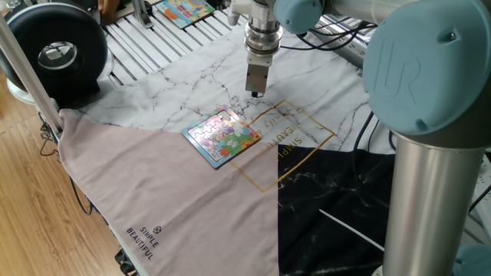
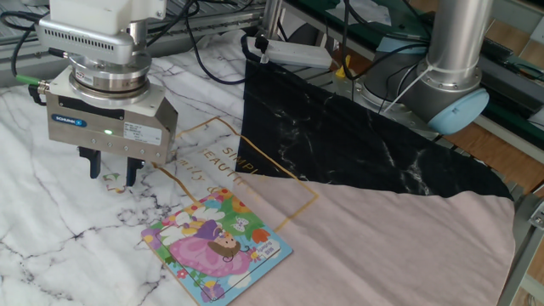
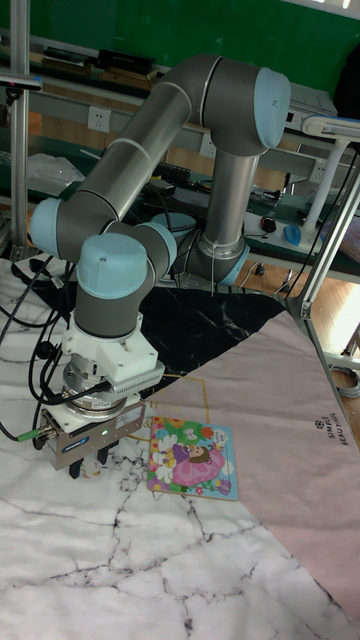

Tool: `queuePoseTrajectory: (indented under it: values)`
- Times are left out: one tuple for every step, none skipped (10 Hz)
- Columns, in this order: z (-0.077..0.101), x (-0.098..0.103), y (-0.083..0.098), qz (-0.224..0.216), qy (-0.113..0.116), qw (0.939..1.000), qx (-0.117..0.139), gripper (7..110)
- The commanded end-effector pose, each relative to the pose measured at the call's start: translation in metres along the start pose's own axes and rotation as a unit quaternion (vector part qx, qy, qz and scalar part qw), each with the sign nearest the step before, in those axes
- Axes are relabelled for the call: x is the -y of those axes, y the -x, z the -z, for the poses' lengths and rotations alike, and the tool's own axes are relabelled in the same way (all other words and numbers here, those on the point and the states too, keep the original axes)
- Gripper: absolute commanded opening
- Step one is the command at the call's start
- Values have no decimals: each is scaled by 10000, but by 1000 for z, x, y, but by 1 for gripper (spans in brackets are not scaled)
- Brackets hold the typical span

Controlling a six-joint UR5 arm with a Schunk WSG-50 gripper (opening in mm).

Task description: Assemble one piece of a puzzle

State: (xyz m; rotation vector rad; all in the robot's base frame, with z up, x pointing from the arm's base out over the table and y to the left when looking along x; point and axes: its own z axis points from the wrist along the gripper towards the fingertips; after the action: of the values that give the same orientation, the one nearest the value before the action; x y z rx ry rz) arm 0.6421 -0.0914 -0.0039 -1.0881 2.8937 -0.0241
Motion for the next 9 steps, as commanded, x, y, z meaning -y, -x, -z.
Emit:
queuePoseTrajectory:
  values:
    - [2, 1, 2, -56, 2, 10000, 23, 44]
    - [2, 1, 3, -56, 2, 10000, 23, 44]
    - [2, 0, 4, -72, 8, 10000, 28, 44]
    - [2, 0, 4, -87, 8, 10000, 28, 44]
    - [2, -1, 4, -103, 19, 9999, 27, 44]
    - [2, -2, 4, -119, 24, 9999, 22, 44]
    - [2, -5, 5, -182, 69, 9998, 40, 44]
    - [2, -4, 7, -329, 67, 9994, 68, 44]
    - [2, -1, 8, -320, 19, 9995, 78, 44]
